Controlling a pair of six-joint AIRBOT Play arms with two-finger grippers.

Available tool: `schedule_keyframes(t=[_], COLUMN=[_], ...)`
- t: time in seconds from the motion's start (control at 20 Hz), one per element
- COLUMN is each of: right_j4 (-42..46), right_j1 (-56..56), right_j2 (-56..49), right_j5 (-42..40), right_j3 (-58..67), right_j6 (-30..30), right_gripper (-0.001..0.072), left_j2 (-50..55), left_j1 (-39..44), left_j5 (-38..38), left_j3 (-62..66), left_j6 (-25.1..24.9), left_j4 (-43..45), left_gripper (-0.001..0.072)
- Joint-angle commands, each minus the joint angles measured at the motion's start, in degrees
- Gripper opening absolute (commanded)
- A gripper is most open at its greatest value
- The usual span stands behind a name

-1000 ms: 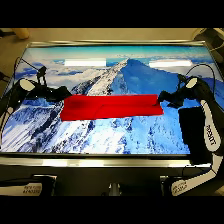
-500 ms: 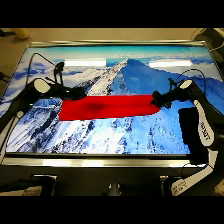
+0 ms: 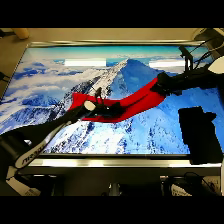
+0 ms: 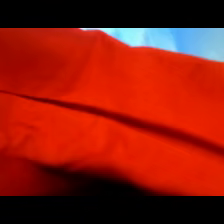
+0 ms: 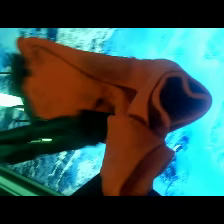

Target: Fold the shirts.

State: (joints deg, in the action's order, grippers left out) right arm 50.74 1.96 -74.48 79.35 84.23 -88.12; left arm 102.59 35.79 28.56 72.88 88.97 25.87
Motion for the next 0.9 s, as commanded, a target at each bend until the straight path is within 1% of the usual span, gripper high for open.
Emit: schedule_keyframes(t=[0.0, 0.1, 0.15, 0.2, 0.3, 0.4, 0.5, 0.55, 0.6, 0.65, 0.7, 0.75, 0.8, 0.85], right_j4=[0.11, 0.76, 0.63, 0.46, -0.72, -4.74, -11.19, -15.56, -19.47, -23.74, -27.8, -31.5, -33.35, -32.15], right_j1=[-2.29, -2.29, -2.64, -3.69, -8.02, -14.23, -20.59, -23.63, -26.32, -28.72, -30.4, -31.12, -30.62, -29.09], right_j2=[7.32, 7.26, 6.58, 5.53, 1.99, -3.65, -10.58, -14.51, -18.23, -22.12, -25.42, -27.93, -29.33, -29.24], right_j5=[1.31, 0.92, -0.35, -2.45, -7.93, -15.52, -23.39, -26.91, -30.08, -33.07, -34.88, -35.52, -34.93, -32.87], right_j3=[0.04, 0.04, 0.04, 0.04, 0.04, 0.04, 0.07, 0.07, 0.07, 0.11, 0.11, 0.13, 0.17, 0.17], right_j6=[-3.87, -5.35, -5.6, -5.73, -5.73, -5.55, -3.96, -2.23, -1.07, 0.37, 1.99, 4.24, 6.4, 6.56], right_gripper=[0.0019, 0.0019, 0.0019, 0.0019, 0.0019, 0.002, 0.002, 0.002, 0.0021, 0.0036, 0.0244, 0.0624, 0.0691, 0.0688], left_j2=[4.61, 2.89, 0.66, -2.54, -9.99, -18.47, -27.54, -31.69, -35.89, -39.26, -42.34, -44.59, -46.45, -47.63], left_j1=[6.38, 4.5, 2.14, -0.94, -8.81, -18.21, -27.54, -31.63, -35.5, -38.34, -40.63, -42.14, -43.21, -43.78], left_j5=[-3.8, -3.76, -3.54, -3.04, 0.63, 5.25, 8.02, 9.11, 9.9, 10.62, 11.69, 13.2, 15.56, 18.18], left_j3=[2.03, 2.47, 2.1, 1.16, -1.25, -3.23, -4.37, -4.42, -4.42, -4.42, -4.42, -4.42, -4.44, -4.44], left_j6=[-9.81, -13.79, -15.08, -14.53, -9.97, -6.54, -1.25, 1.4, 3.26, 3.65, 3.65, 3.63, 3.63, 3.61], left_j4=[-18.23, -17.92, -15.04, -10.01, 0.37, 11.21, 22.45, 26.75, 29.59, 30.51, 30.97, 31.63, 32.83, 34.27], left_gripper=[0.0024, 0.0021, 0.002, 0.0019, 0.0019, 0.0019, 0.0019, 0.0019, 0.002, 0.002, 0.002, 0.002, 0.0021, 0.0021])
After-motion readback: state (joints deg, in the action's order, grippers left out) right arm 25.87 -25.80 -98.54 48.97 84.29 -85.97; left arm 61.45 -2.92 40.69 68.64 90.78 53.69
